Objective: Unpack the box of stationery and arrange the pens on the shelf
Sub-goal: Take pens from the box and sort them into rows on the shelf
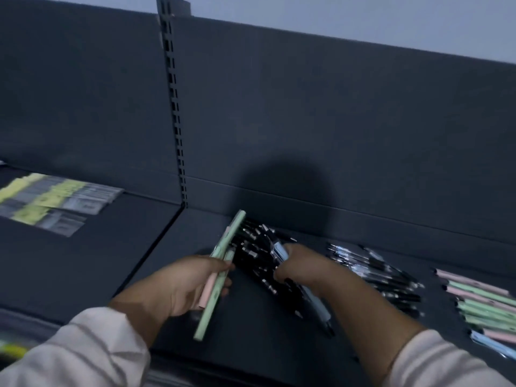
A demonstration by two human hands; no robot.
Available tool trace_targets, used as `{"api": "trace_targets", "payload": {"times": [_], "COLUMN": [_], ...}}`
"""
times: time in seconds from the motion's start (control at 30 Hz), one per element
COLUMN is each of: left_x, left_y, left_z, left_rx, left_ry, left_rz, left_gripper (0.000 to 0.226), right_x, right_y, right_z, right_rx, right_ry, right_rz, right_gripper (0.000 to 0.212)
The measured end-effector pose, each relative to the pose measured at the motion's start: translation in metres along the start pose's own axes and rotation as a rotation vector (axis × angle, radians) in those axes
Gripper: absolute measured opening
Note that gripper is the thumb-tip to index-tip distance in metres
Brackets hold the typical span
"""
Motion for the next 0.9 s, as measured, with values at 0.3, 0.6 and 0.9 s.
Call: {"api": "trace_targets", "payload": {"times": [0.3, 0.6, 0.9], "left_x": [0.032, 0.06, 0.072], "left_y": [0.013, 0.035, 0.031], "left_z": [-0.053, -0.169, -0.274], "left_rx": [0.085, 0.092, 0.257], "left_ry": [-0.077, -0.207, -0.209], "left_rz": [-0.01, -0.081, -0.104], "left_gripper": [0.017, 0.021, 0.011], "right_x": [0.006, 0.05, 0.089], "right_y": [0.03, 0.103, 0.175], "right_z": [0.07, 0.173, 0.188], "right_rx": [-0.272, -0.65, -0.867], "right_ry": [-0.028, -0.003, 0.068], "right_rz": [0.005, -0.135, -0.242], "right_gripper": [0.022, 0.013, 0.019]}}
Point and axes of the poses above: each hand's wrist, its own x-axis away from the middle knuckle, its own z-axis out of the back of the hand, y = z × x, the point moved 3 cm from there along -x, towards the middle knuckle, and after that the axes turned 13 degrees about y, right-handed, at the moved point
